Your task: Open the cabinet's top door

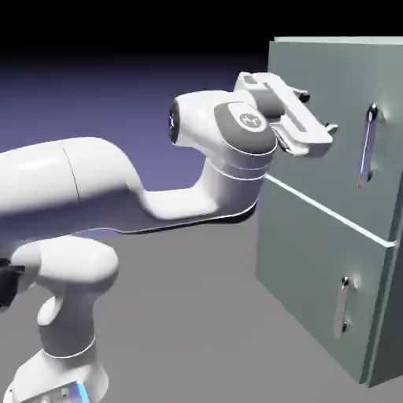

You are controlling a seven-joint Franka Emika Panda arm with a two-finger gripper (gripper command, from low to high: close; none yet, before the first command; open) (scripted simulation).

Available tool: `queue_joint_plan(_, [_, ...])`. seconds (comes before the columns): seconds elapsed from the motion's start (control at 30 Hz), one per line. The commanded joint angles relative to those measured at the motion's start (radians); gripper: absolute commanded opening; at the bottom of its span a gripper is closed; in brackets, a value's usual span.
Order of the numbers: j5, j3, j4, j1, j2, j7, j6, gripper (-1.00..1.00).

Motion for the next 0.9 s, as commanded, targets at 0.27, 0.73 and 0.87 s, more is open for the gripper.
queue_joint_plan(0.27, [-0.272,-0.149,0.096,0.151,-0.063,-0.194,-0.01,0.0])
queue_joint_plan(0.73, [-0.307,-0.019,-0.094,0.025,-0.106,-0.107,-0.265,-1.0])
queue_joint_plan(0.87, [-0.269,0.091,-0.239,-0.113,-0.131,-0.071,-0.378,-1.0])
